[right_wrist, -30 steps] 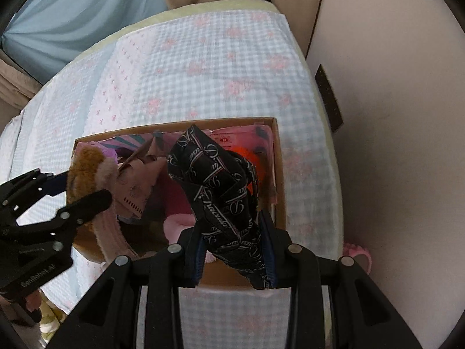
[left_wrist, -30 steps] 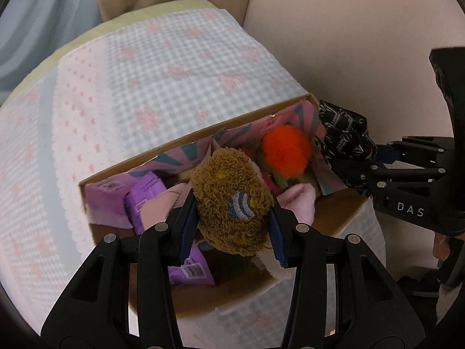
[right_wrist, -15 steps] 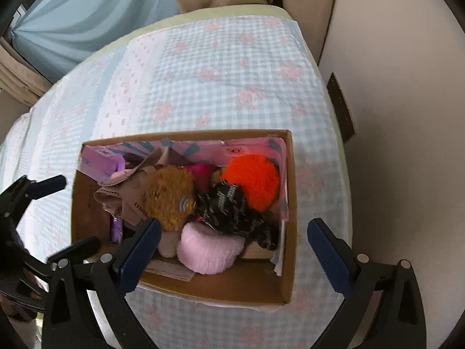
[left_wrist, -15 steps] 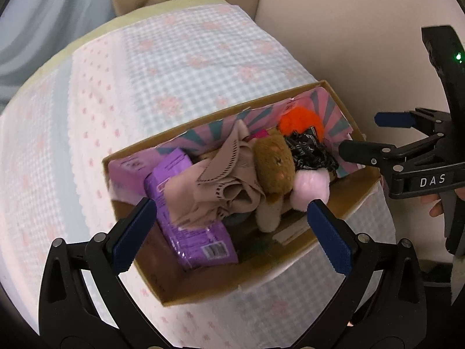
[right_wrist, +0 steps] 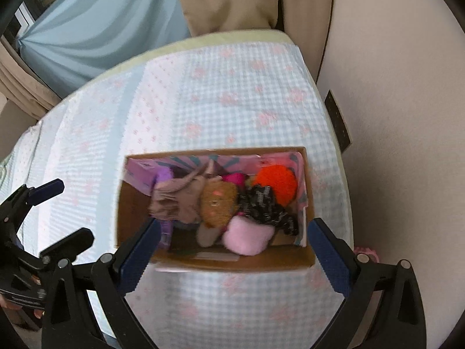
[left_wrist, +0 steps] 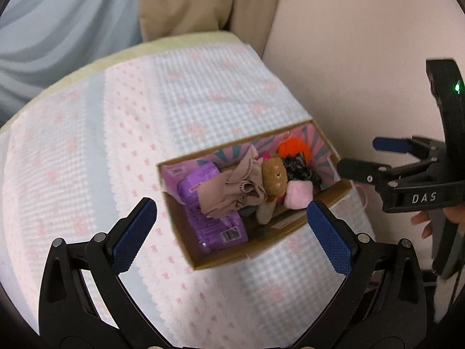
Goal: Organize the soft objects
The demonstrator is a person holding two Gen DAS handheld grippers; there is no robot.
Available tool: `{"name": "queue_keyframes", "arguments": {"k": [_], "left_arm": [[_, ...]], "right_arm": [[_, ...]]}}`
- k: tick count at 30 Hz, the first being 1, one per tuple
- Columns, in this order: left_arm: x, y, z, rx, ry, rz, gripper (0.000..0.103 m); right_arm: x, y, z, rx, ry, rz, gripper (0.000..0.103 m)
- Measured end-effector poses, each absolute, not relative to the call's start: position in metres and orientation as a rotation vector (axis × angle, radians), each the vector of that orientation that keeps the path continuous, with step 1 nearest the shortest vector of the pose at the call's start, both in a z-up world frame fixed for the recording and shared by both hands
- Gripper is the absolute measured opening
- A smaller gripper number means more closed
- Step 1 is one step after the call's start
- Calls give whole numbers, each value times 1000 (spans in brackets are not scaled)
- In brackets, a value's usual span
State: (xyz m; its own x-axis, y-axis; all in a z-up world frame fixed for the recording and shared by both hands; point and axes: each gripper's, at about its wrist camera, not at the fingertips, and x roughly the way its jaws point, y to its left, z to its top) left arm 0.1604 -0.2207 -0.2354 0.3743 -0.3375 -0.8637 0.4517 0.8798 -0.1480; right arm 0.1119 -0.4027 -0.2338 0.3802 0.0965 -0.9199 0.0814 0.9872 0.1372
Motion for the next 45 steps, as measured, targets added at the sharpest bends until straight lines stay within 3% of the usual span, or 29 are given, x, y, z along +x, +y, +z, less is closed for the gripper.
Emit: {"name": "queue_keyframes", "arguments": {"k": [15, 23, 45], "left_arm": [[103, -70, -86, 10, 843, -326, 103], [62, -8, -34, -21, 694, -237, 103], [27, 25, -15, -16, 582, -180, 103]], "right_arm": [[56, -273, -90, 146, 974, 45, 100], [28, -218, -33, 90, 827, 42, 100], [-7, -187, -7, 56, 681, -29, 100]]}}
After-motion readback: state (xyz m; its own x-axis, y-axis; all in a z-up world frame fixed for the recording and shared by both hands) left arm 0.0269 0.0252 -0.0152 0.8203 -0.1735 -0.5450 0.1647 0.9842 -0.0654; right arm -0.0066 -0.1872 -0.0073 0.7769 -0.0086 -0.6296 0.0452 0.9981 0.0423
